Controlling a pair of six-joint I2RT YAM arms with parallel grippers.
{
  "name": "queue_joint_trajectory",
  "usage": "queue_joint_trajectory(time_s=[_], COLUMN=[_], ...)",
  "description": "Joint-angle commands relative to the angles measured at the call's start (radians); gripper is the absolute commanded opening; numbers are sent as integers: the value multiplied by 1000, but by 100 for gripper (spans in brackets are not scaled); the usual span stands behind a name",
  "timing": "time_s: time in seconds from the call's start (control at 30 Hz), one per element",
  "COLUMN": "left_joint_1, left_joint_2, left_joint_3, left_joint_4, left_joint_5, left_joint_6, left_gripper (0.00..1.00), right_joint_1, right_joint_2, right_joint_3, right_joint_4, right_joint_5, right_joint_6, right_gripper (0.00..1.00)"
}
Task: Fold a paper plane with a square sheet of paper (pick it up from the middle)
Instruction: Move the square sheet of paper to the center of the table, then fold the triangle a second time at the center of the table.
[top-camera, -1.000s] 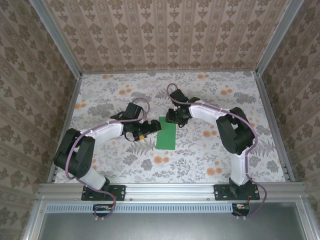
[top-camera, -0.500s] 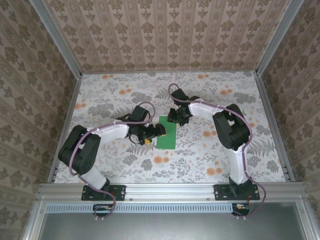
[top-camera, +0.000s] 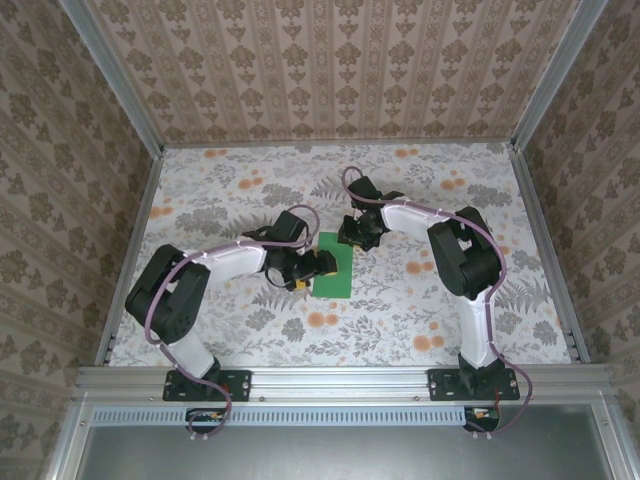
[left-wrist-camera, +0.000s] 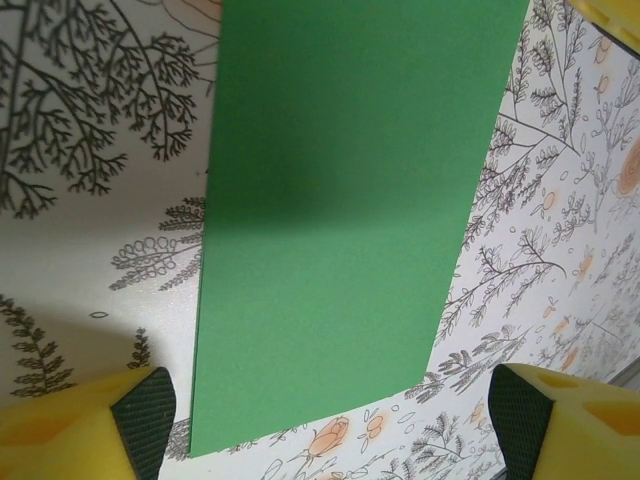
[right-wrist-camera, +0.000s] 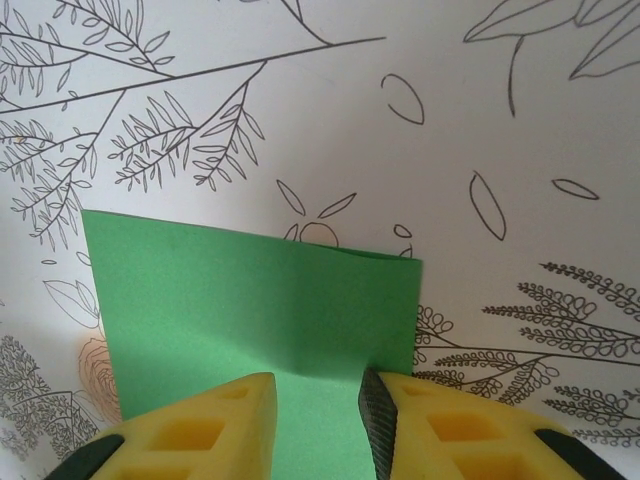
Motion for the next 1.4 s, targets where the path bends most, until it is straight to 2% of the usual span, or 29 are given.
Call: queue_joint_trajectory(time_s=[0.0,0.47,0.87,1.0,1.37], left_joint_1=[-16,-55,-49,-42,-106], left_joint_2=[17,66,54,37,25], left_joint_3=[34,86,87,86,76], left_joint_4=[-71,-118,-77,-151,-228], left_joint_5=[-18,-18,3,-69,-150], left_joint_6=[28,52,41,42,10], left_gripper=[85,85,84,84,86], right_joint_1=[-23,-38,-38,-38,-44], right_joint_2=[64,76,78,78,79], right_joint_3=[-50,-64,-69,-69,-65], right_joint_4=[-41,-26,-22,-25,-29], right_joint_5=[17,-8,-15,-12,-5], right_joint_6=[23,26,23,22,22], right_gripper=[34,34,34,34,34])
